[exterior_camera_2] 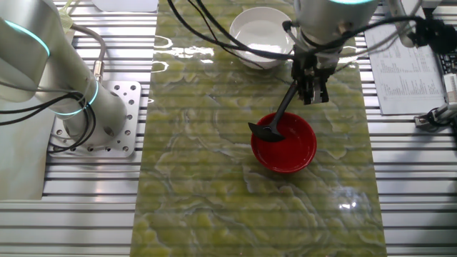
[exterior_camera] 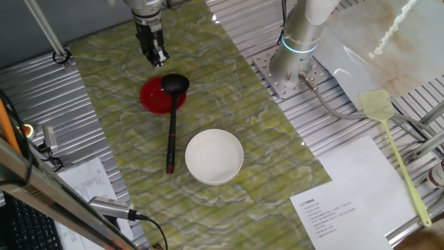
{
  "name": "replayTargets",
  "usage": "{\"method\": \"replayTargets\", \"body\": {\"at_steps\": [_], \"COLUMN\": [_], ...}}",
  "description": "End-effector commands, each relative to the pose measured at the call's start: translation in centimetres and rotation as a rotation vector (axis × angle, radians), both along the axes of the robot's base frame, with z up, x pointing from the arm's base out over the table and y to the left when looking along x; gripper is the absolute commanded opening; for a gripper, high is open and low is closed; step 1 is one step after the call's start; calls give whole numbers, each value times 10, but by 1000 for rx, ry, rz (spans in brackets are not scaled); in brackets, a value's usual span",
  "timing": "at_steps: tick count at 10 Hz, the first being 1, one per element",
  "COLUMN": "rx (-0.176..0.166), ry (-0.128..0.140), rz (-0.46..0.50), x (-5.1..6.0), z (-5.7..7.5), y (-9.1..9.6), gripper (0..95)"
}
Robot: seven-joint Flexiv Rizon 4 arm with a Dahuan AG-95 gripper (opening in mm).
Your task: Scoop water with a large spoon from one bowl to another
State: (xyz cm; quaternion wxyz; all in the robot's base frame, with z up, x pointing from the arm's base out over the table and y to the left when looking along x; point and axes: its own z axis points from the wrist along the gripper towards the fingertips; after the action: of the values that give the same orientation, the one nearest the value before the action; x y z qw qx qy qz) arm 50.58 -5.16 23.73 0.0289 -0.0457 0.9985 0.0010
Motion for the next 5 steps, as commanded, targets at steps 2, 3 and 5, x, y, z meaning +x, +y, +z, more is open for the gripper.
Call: {"method": "replayTargets", "body": {"at_steps": [2, 3, 5], "rx": [3, 2, 1], "ry": [-63, -63, -60], "rz": [20, 21, 20], "x": [1, 1, 0], "z": [1, 2, 1], "y": [-1, -1, -1], "gripper": [0, 0, 0]}}
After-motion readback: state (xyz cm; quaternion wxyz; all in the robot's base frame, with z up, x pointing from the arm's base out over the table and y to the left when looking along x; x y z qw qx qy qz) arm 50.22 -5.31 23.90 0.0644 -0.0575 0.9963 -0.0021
